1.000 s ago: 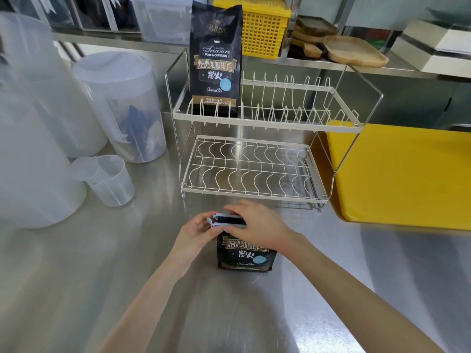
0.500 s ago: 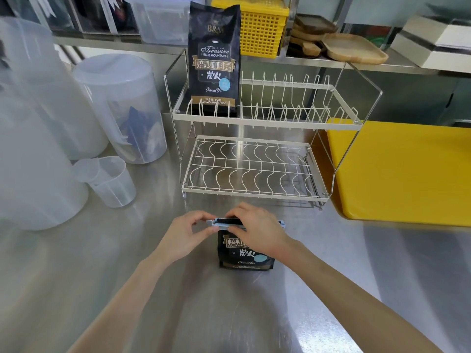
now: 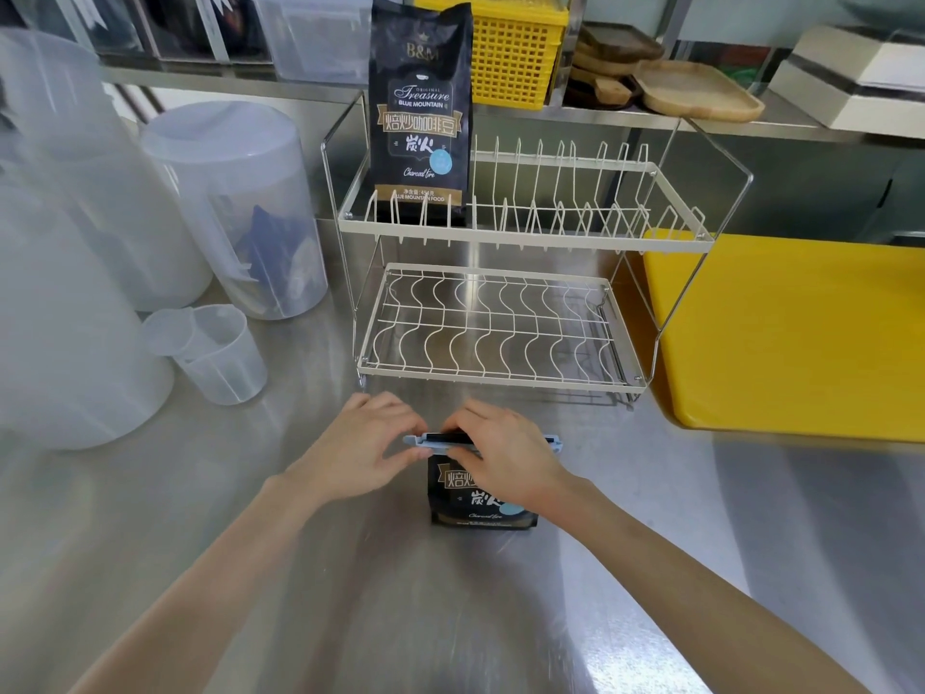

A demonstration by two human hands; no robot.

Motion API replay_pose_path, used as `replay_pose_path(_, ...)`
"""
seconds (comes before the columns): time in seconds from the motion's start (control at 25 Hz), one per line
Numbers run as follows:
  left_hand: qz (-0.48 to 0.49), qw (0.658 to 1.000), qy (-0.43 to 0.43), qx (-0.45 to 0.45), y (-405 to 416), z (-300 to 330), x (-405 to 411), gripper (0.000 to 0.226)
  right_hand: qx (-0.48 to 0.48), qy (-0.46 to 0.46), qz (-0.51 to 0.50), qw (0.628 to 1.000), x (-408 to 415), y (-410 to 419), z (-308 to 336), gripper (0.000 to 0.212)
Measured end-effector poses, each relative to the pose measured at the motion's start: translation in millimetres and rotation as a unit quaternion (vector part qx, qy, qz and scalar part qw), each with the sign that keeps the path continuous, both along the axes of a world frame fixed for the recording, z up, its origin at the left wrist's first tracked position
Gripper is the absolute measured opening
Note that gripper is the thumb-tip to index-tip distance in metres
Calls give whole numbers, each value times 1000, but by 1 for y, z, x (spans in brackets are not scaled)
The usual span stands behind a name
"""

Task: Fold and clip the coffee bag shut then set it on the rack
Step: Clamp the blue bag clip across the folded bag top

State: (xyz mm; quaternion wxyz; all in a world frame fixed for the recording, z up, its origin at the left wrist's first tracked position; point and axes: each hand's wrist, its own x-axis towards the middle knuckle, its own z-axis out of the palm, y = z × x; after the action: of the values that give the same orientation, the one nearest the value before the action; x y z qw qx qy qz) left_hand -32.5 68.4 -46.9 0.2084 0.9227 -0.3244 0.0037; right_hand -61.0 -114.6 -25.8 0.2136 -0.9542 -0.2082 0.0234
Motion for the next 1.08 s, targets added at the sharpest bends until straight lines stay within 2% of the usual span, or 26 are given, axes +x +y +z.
replay_pose_path(0.16,-35,999,0,34,0,2,7,37,1,-5,-6,1000,0,-1,-1,23)
replay_pose_path(0.36,-43,999,24,16,-2,1,7,39,8,-7,-5,1000,0,-2,-1,22)
replay_pose_path(0.64,7,999,30,-19,0,-6,7,45,25,-9,-17,1000,5,-2,-6,23)
replay_pose_path(0.8,27,994,79,-68,-4,-12,1,52,24,-7,-13,1000,5,-10,-8,31)
replay_pose_path(0.96,70,975,141,-154,-11,-11,-8,32,3,-18,-57,998,1,-38,-11,49)
replay_pose_path(1.08,113,947,194,-229,-17,-19,-14,34,130,55,-139,980,-10,-60,-17,56)
